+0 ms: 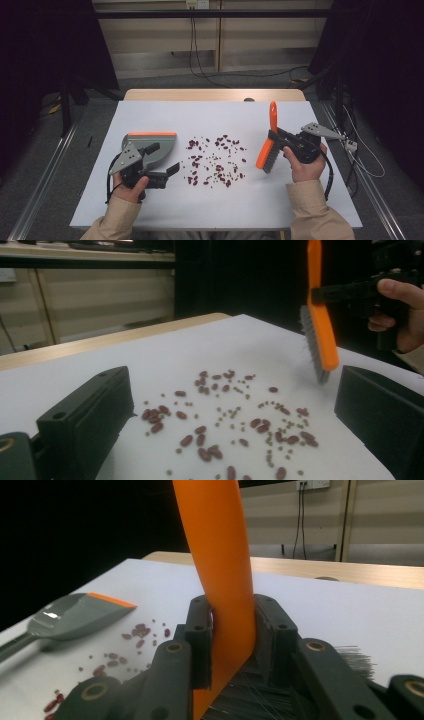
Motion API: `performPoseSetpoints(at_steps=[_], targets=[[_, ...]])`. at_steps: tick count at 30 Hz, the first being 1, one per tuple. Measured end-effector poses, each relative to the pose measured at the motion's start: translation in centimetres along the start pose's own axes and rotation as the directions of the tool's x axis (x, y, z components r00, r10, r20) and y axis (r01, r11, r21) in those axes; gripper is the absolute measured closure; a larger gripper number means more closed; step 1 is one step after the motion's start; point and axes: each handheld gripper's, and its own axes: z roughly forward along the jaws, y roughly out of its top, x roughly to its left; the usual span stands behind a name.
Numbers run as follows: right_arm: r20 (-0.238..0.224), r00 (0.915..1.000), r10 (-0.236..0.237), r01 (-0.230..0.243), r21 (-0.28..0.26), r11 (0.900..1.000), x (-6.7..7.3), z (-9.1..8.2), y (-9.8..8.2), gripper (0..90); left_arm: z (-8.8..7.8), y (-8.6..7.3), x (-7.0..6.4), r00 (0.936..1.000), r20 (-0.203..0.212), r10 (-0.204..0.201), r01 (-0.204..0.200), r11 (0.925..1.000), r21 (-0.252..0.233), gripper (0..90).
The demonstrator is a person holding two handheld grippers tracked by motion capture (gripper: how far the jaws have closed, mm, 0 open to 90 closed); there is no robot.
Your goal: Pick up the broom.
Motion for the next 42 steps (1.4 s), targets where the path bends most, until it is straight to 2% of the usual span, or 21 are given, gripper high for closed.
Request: performPoseSetpoints(at_steps=[4,8,16,18,20,25,28,31,42], targets=[[0.004,0.9998,-0.019,0.020,-0.013,1.000,0.8,0.3,0.3,71.0,1.0,0.6,-0.7,0.9998,0.017,0.009,-0.009,1.0000,0.002,2.7],[-0.017,0.9999,-0.001,0.001,-0.034,0.999,1.3,0.6,0.5,71.0,2.0,0.9,-1.4,0.9995,0.032,0.006,-0.006,0.9998,0.018,3.0],[-0.037,0.9991,-0.020,0.018,-0.036,0.999,2.8,1.9,0.8,71.0,4.1,1.3,-2.2,0.9988,0.049,-0.003,0.001,0.9986,0.053,5.9],[-0.048,0.9987,-0.018,0.016,-0.036,0.999,3.3,2.2,0.9,71.0,4.5,1.3,-2.3,0.9987,0.050,-0.008,0.005,0.9982,0.060,6.4],[-0.050,0.9981,-0.038,0.036,-0.037,0.999,4.1,2.7,1.1,71.0,5.0,1.3,-2.4,0.9983,0.055,-0.019,0.015,0.9977,0.066,8.1],[-0.068,0.9966,-0.047,0.044,-0.042,0.998,5.0,3.5,1.5,71.0,6.4,1.3,-2.8,0.9971,0.069,-0.031,0.025,0.9951,0.096,11.2],[-0.092,0.9954,-0.028,0.023,-0.053,0.998,5.7,4.1,1.7,71.0,7.3,1.1,-2.9,0.9964,0.069,-0.048,0.040,0.9931,0.110,14.7],[-0.092,0.9951,-0.036,0.032,-0.052,0.998,6.0,4.4,1.8,71.0,8.0,1.0,-3.0,0.9960,0.075,-0.049,0.039,0.9903,0.134,15.7],[-0.103,0.9930,-0.058,0.054,-0.042,0.998,7.4,5.8,2.1,71.0,9.4,0.8,-2.7,0.9914,0.095,-0.090,0.077,0.9877,0.136,22.9]])
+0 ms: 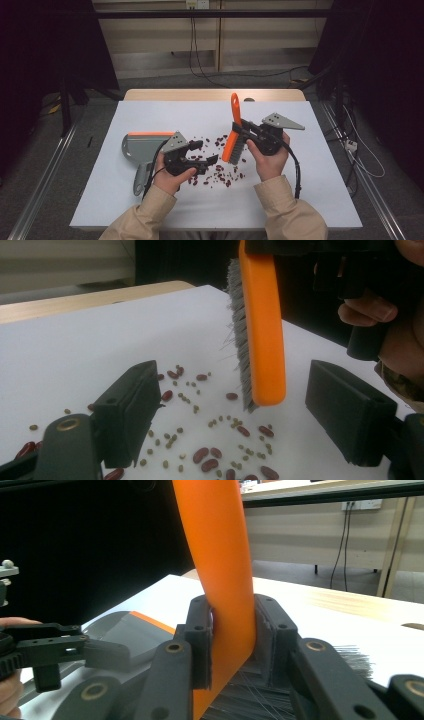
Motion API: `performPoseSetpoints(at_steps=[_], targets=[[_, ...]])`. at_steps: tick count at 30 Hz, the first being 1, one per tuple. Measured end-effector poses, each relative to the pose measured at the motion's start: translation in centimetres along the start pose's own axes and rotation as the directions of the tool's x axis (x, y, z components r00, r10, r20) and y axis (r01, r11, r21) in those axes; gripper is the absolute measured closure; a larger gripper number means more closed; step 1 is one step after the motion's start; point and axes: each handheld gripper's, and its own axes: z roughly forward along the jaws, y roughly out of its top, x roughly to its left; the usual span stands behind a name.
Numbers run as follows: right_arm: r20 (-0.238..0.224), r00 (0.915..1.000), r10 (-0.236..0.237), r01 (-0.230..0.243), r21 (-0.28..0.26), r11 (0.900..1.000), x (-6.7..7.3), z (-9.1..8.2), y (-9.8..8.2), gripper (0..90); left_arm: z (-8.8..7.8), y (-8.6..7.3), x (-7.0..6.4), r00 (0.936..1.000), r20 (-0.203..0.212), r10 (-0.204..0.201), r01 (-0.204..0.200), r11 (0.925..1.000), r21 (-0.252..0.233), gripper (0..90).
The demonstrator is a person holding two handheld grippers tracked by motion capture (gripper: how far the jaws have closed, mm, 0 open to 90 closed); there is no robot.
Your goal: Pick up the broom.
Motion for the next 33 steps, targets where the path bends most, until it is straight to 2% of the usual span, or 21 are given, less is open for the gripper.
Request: performPoseSetpoints(at_steps=[5,9,14,15,18,21,22,24,28,29,30,33], targets=[[-0.001,0.9999,-0.015,0.015,0.007,1.000,0.5,0.6,0.2,71.0,0.7,0.0,0.0,0.9999,0.010,0.011,-0.011,0.9998,0.019,28.0],[0.005,0.9995,-0.031,0.031,0.002,1.000,0.9,0.9,0.3,71.0,1.1,0.1,0.1,0.9998,0.012,-0.013,0.013,0.9997,0.022,31.0],[-0.001,0.9991,-0.042,0.042,0.002,0.999,1.7,1.8,0.5,71.0,1.9,0.1,-0.2,0.9999,0.004,0.011,-0.011,0.9990,0.043,39.8],[-0.003,0.9991,-0.043,0.043,0.004,0.999,1.8,1.9,0.5,71.0,2.2,0.0,-0.3,0.9998,-0.009,0.019,-0.019,0.9982,0.057,41.0],[-0.001,0.9981,-0.061,0.061,0.013,0.998,2.3,2.3,0.6,70.9,2.5,-0.1,-0.3,0.9997,-0.008,0.022,-0.021,0.9975,0.067,44.7],[-0.001,0.9983,-0.059,0.059,0.014,0.998,2.4,2.5,0.6,70.9,2.9,-0.2,-0.5,0.9998,-0.002,0.022,-0.022,0.9975,0.067,46.5],[0.000,0.9980,-0.064,0.064,0.015,0.998,2.5,2.7,0.6,70.9,3.1,-0.2,-0.5,0.9995,-0.008,0.032,-0.031,0.9973,0.067,48.9],[-0.005,0.9984,-0.057,0.057,0.018,0.998,2.6,2.9,0.5,70.9,3.3,-0.2,-0.4,0.9997,-0.011,0.020,-0.020,0.9977,0.065,51.3],[0.001,0.9971,-0.077,0.077,0.018,0.997,2.9,3.0,0.5,70.9,3.3,-0.3,-0.3,0.9994,-0.027,0.023,-0.021,0.9967,0.078,64.9],[-0.003,0.9970,-0.078,0.078,0.017,0.997,3.0,3.1,0.5,70.9,3.3,-0.3,-0.2,0.9988,-0.038,0.031,-0.028,0.9961,0.084,64.9],[-0.002,0.9968,-0.080,0.080,0.018,0.997,3.0,3.1,0.5,70.9,3.2,-0.3,-0.2,0.9985,-0.045,0.031,-0.027,0.9960,0.085,68.7],[-0.007,0.9969,-0.079,0.079,0.016,0.997,3.1,3.1,0.5,70.8,3.0,-0.2,-0.2,0.9971,-0.070,0.030,-0.023,0.9953,0.094,70.0]])
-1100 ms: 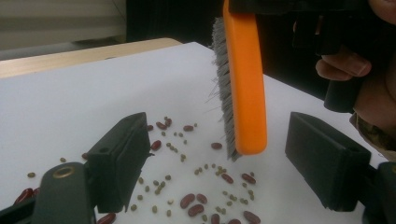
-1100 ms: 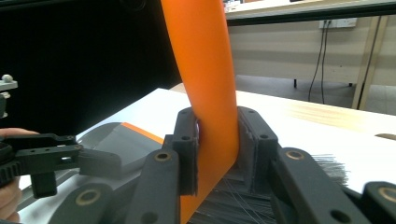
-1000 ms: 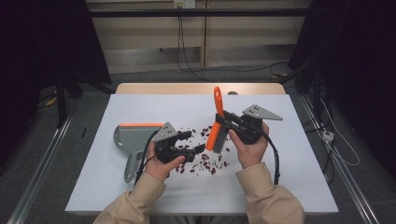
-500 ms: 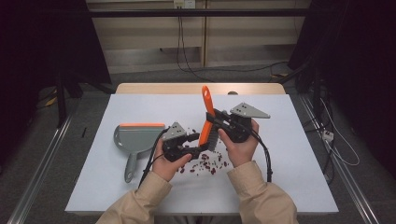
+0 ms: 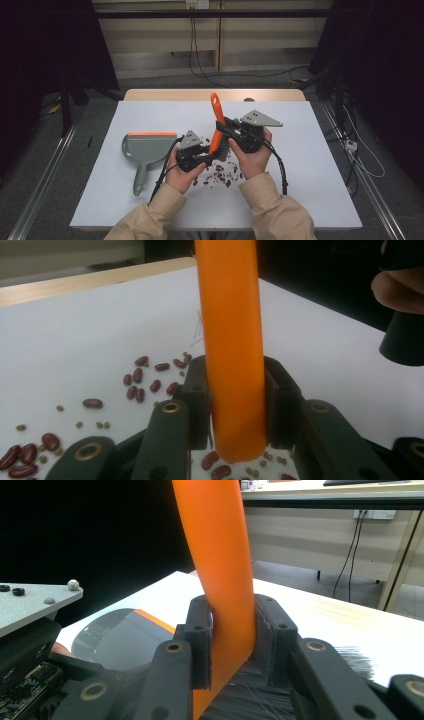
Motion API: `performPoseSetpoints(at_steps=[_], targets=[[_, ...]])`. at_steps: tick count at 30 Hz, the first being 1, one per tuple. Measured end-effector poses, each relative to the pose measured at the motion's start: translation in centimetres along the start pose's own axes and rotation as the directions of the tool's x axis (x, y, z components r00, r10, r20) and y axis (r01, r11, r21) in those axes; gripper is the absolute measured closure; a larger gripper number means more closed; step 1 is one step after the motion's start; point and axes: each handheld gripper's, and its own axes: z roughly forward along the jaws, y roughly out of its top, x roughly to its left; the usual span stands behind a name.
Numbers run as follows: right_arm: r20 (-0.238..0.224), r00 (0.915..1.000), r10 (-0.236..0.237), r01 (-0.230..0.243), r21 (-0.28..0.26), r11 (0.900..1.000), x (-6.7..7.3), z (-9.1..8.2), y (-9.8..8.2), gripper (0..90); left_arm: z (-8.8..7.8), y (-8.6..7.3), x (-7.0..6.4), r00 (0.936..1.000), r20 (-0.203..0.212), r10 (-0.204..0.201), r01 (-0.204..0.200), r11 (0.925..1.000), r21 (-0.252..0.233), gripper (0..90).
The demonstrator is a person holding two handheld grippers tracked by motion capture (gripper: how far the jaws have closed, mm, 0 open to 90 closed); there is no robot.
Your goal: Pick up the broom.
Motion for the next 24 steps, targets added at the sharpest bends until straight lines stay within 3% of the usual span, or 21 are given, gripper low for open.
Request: performPoseSetpoints(at_steps=[6,8,10,18,24], targets=[[-0.006,0.9999,0.009,-0.009,-0.009,1.000,0.3,0.2,0.2,69.9,-0.3,-0.2,0.1,0.9990,-0.037,-0.027,0.026,0.9989,-0.039,70.8],[0.023,0.9997,0.002,-0.002,-0.017,1.000,0.7,0.3,0.2,53.4,-0.6,-0.2,0.2,0.9977,-0.058,-0.036,0.032,0.9978,-0.058,70.9],[0.049,0.9988,-0.004,0.004,-0.012,1.000,0.9,0.4,0.2,43.4,-0.9,-0.1,0.5,0.9961,-0.074,-0.048,0.043,0.9964,-0.073,70.9],[0.058,0.9979,0.030,-0.031,0.025,0.999,1.0,1.0,-0.4,26.0,-1.3,0.0,1.0,0.9916,-0.122,-0.045,0.035,0.9956,-0.087,70.8],[0.062,0.9964,0.058,-0.060,0.035,0.998,0.9,1.0,-0.5,20.1,-1.1,-0.1,1.2,0.9901,-0.133,-0.045,0.035,0.9964,-0.078,70.8]])
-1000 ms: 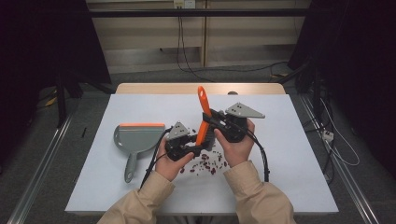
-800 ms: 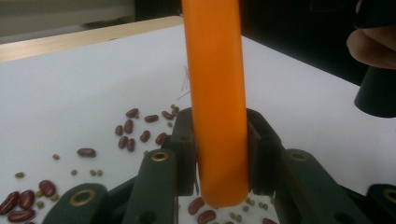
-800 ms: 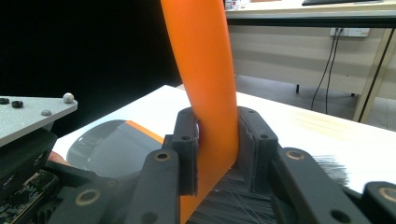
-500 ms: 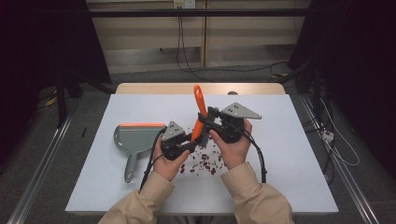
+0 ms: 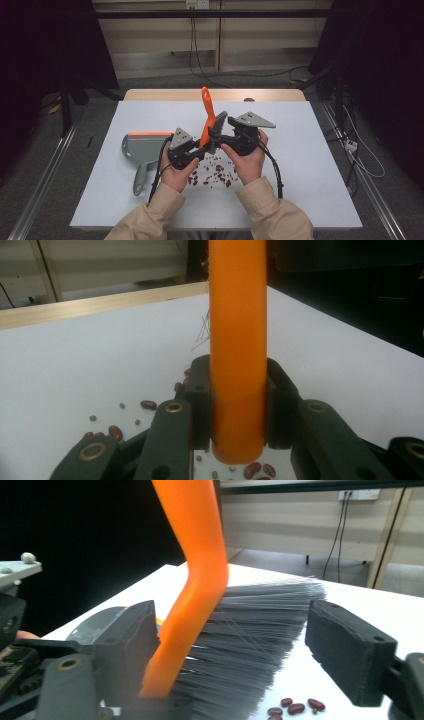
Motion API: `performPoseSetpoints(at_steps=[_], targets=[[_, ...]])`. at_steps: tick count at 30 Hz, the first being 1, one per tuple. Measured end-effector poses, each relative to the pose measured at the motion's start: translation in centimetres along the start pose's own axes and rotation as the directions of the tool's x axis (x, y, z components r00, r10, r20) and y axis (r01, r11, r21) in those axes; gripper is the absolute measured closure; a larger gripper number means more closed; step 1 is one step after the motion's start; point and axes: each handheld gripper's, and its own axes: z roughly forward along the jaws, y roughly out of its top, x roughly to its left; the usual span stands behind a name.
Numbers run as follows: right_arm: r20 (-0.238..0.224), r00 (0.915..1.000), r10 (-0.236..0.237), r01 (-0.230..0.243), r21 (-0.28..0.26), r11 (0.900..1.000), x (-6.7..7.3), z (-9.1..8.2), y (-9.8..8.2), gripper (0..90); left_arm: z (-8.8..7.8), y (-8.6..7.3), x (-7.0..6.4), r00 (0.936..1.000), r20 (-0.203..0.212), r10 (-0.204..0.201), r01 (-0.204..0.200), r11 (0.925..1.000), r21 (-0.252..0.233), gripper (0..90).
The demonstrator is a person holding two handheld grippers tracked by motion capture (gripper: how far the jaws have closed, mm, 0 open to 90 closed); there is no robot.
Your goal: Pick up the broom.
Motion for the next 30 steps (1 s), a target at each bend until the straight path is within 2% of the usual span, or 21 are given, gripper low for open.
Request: performPoseSetpoints(at_steps=[3,6,9,14,15,16,17,18,19,20,21,22,24,27,28,29,30], targets=[[-0.017,0.9995,0.027,-0.026,0.038,0.999,-0.1,0.5,-0.3,14.8,0.2,-0.1,0.0,1.0000,-0.007,0.002,-0.002,1.0000,0.005,70.8],[0.006,0.9992,0.039,-0.039,0.056,0.998,0.0,0.9,-0.5,14.2,0.4,-0.2,-0.2,0.9999,-0.013,0.011,-0.010,0.9999,0.007,70.8],[0.019,0.9992,0.037,-0.037,0.051,0.998,0.3,1.2,-0.6,14.3,0.5,-0.2,-0.3,0.9997,-0.022,0.013,-0.013,0.9999,0.010,70.8],[0.026,0.9989,0.038,-0.040,0.082,0.996,0.8,2.0,-0.9,14.9,0.6,-0.4,-0.7,0.9995,-0.023,0.022,-0.022,0.9998,-0.002,70.8],[0.024,0.9982,0.055,-0.057,0.083,0.995,1.0,2.3,-1.0,15.5,0.5,-0.4,-0.8,0.9987,-0.034,0.037,-0.037,0.9993,-0.007,70.7],[0.034,0.9971,0.068,-0.070,0.084,0.994,1.0,2.3,-1.0,17.4,0.5,-0.4,-0.8,0.9987,-0.034,0.037,-0.037,0.9993,-0.007,70.6],[0.026,0.9957,0.089,-0.091,0.079,0.993,1.0,2.4,-1.0,20.4,0.4,-0.3,-0.9,0.9979,-0.047,0.044,-0.045,0.9988,-0.020,70.3],[0.026,0.9957,0.089,-0.091,0.079,0.993,1.0,2.4,-1.0,20.4,0.4,-0.3,-0.9,0.9979,-0.047,0.044,-0.045,0.9988,-0.020,70.0],[0.023,0.9920,0.124,-0.125,0.076,0.989,1.0,2.5,-0.9,24.5,0.2,-0.2,-1.2,0.9961,-0.061,0.063,-0.065,0.9972,-0.036,69.6],[0.023,0.9920,0.124,-0.125,0.076,0.989,1.0,2.5,-0.9,24.5,0.2,-0.2,-1.2,0.9961,-0.061,0.063,-0.065,0.9972,-0.036,69.1],[0.020,0.9873,0.157,-0.159,0.079,0.984,1.0,2.6,-0.9,28.5,0.0,0.0,-1.4,0.9946,-0.067,0.080,-0.083,0.9955,-0.046,68.7],[0.031,0.9854,0.168,-0.170,0.077,0.983,1.1,2.6,-0.8,29.8,0.0,0.0,-1.6,0.9936,-0.072,0.087,-0.091,0.9946,-0.050,68.3],[0.023,0.9804,0.196,-0.197,0.070,0.978,1.1,2.7,-0.8,33.2,-0.1,0.0,-1.8,0.9925,-0.076,0.096,-0.100,0.9936,-0.053,67.1],[0.042,0.9778,0.205,-0.208,0.070,0.976,1.0,2.6,-0.6,41.6,-0.1,0.0,-1.9,0.9913,-0.081,0.104,-0.108,0.9924,-0.058,66.8],[0.042,0.9778,0.205,-0.208,0.070,0.976,1.0,2.6,-0.6,41.6,-0.1,0.0,-2.0,0.9911,-0.081,0.105,-0.110,0.9921,-0.059,66.8],[0.040,0.9716,0.233,-0.236,0.081,0.968,0.8,2.5,-0.5,43.1,-0.1,0.0,-2.0,0.9902,-0.084,0.111,-0.116,0.9915,-0.058,66.6],[0.040,0.9716,0.233,-0.236,0.081,0.968,0.8,2.5,-0.5,43.1,-0.1,0.0,-2.1,0.9892,-0.088,0.118,-0.123,0.9908,-0.057,66.6]])
